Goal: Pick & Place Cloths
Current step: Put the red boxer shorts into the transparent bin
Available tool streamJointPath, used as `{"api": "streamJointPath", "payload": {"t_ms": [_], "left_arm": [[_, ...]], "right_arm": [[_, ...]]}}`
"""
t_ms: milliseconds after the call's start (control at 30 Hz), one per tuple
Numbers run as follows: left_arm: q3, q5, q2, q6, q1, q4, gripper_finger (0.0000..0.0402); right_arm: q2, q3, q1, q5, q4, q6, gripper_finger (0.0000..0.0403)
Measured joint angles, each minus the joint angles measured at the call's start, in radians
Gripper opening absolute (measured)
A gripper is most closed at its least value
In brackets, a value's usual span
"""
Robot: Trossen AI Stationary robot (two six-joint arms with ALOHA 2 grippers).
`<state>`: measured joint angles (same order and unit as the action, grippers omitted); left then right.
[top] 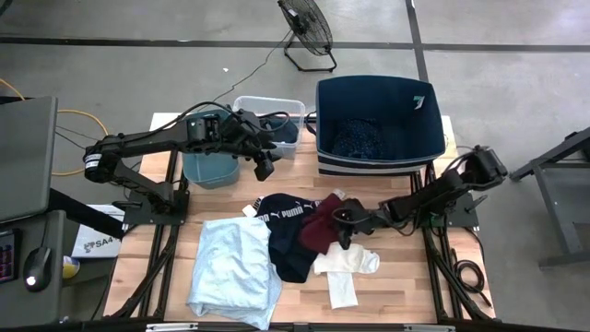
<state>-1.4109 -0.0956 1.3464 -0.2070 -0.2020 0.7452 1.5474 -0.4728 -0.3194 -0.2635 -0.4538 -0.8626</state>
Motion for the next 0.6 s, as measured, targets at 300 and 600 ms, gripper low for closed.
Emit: {"api": "streamJointPath", "payload": {"t_ms": [300,600], "left_arm": [[0.000,0.053,-0.001,0.019,0.000,-0.001,0.0179],[0.000,0.173,-0.003,0.076,0.000,-0.064,0.0179]], "right_arm": [[-0.221,-0.106,0.006,-0.022,0.064,0.022,0.0006],[-0.463,-0.205,0.021,0.017,0.138,0.146,0.0005]]}}
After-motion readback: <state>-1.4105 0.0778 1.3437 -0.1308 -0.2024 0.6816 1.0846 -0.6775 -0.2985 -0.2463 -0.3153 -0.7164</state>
